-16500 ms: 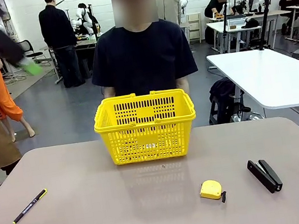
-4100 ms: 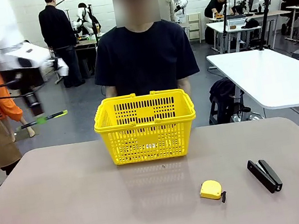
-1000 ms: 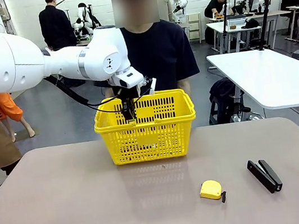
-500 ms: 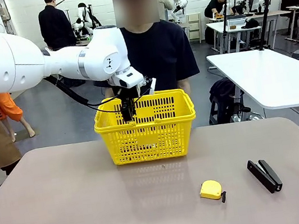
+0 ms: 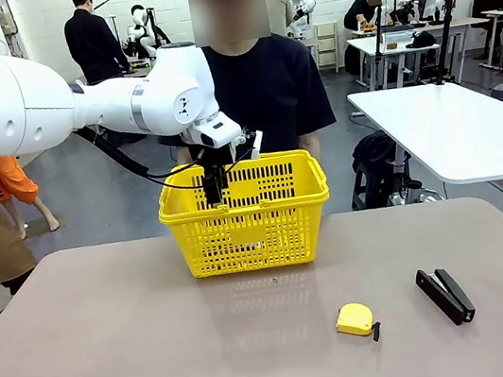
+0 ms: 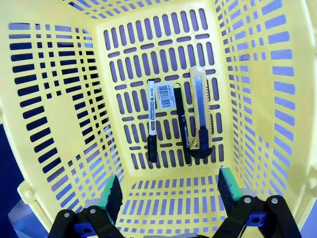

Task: Place the items the person wants into the basket.
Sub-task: Pick up the item the person points to and place it in the Market Basket.

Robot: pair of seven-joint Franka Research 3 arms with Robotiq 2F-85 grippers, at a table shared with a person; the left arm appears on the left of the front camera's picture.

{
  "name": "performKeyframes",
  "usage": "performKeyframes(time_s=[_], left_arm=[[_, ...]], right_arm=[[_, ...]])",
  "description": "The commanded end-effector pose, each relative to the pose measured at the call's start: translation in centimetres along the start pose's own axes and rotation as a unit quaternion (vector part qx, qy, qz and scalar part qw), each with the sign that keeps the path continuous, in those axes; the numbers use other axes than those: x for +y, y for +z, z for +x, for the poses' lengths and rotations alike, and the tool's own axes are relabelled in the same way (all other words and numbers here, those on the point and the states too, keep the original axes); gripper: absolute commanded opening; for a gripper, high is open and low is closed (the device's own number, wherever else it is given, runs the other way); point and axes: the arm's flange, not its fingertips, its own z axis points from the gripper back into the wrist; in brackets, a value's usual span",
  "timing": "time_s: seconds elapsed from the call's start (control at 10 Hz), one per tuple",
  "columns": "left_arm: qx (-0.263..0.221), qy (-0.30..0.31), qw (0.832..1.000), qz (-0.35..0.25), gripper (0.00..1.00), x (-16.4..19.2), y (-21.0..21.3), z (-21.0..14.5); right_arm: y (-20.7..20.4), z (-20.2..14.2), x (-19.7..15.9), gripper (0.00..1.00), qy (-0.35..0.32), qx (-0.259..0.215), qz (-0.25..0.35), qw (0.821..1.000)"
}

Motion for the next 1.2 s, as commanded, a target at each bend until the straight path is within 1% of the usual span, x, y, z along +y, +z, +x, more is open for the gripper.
performKeyframes(time_s=[0.0, 0.1, 0.2, 0.3, 0.4, 0.6, 0.7, 0.8, 1.0, 1.1], left_arm=[[0.005, 0.008, 1.000, 0.002, 1.00, -0.7, 2.1, -0.4], [0.011, 0.018, 1.000, 0.006, 1.00, -1.8, 4.5, -1.2], [0.011, 0.040, 0.999, 0.003, 1.00, -3.5, 7.5, -2.5], [0.015, 0.069, 0.998, -0.002, 1.00, -6.3, 11.2, -4.3], [0.004, 0.093, 0.996, -0.007, 1.00, -9.1, 13.8, -6.0], [-0.012, 0.124, 0.992, -0.005, 1.00, -14.4, 17.7, -9.5], [-0.015, 0.135, 0.991, 0.006, 1.00, -17.3, 19.1, -11.4], [-0.020, 0.144, 0.989, 0.013, 1.00, -19.6, 19.6, -13.1], [-0.037, 0.145, 0.988, 0.027, 1.00, -22.4, 19.3, -15.0], [-0.042, 0.148, 0.988, 0.030, 1.00, -23.2, 18.7, -15.2]], right_arm=[[0.0, 0.2, 0.0, 1.00, 0.008, -0.012, 0.008, 1.000], [0.0, 0.2, 0.0, 1.00, 0.008, -0.012, 0.008, 1.000], [0.0, 0.2, 0.0, 1.00, 0.008, -0.012, 0.008, 1.000], [0.0, 0.2, 0.0, 1.00, 0.008, -0.012, 0.008, 1.000], [0.0, 0.2, 0.0, 1.00, 0.008, -0.012, 0.008, 1.000], [0.0, 0.2, 0.0, 1.00, 0.008, -0.012, 0.008, 1.000], [0.0, 0.2, 0.0, 1.00, 0.008, -0.012, 0.008, 1.000], [0.0, 0.2, 0.0, 1.00, 0.008, -0.012, 0.008, 1.000], [0.0, 0.2, 0.0, 1.00, 0.008, -0.012, 0.008, 1.000], [0.0, 0.2, 0.0, 1.00, 0.008, -0.012, 0.008, 1.000]])
